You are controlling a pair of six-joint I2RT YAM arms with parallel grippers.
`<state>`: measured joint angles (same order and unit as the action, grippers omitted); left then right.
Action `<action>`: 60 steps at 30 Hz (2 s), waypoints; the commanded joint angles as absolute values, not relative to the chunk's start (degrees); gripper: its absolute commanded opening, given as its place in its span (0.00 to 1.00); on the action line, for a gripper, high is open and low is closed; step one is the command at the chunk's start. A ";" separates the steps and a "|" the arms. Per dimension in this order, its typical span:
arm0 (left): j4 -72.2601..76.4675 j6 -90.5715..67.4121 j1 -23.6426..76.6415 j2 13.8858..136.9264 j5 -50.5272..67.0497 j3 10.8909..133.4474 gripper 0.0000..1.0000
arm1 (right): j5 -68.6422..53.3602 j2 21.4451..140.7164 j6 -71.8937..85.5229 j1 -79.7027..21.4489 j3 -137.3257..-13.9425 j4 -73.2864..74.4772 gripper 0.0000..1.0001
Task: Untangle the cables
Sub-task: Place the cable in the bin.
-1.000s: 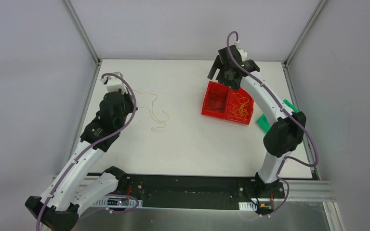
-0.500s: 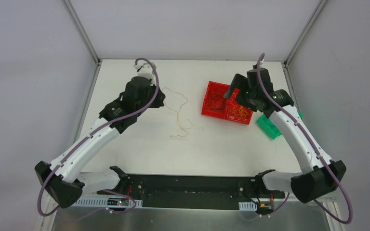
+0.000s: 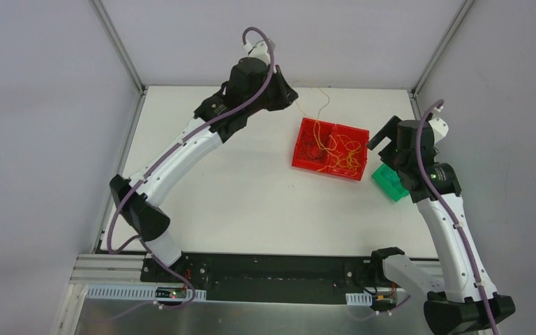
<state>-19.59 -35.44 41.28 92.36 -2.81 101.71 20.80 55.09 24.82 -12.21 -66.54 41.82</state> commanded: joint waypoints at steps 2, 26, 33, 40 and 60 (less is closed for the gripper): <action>-15.08 -39.20 42.02 105.25 -0.23 116.35 0.00 | 29.44 53.58 23.36 -11.51 -69.16 42.02 0.99; -10.65 -3.09 58.69 137.48 -33.45 132.23 0.00 | 24.44 49.62 27.09 -6.88 -65.56 45.18 0.99; -15.25 -9.24 58.77 140.98 -32.47 132.63 0.00 | 20.13 50.20 28.79 -4.47 -64.76 45.26 0.99; -17.02 -15.08 58.62 141.78 -28.84 131.10 0.00 | 16.61 50.34 29.64 -2.20 -64.15 44.77 0.99; -17.23 -16.31 58.54 127.69 -24.99 125.96 0.69 | -4.07 61.42 32.22 5.62 -66.92 41.19 0.98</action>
<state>-17.26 -15.77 58.48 138.93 -25.39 128.27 3.31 59.64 30.52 4.86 -64.60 43.90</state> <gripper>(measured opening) 0.626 0.990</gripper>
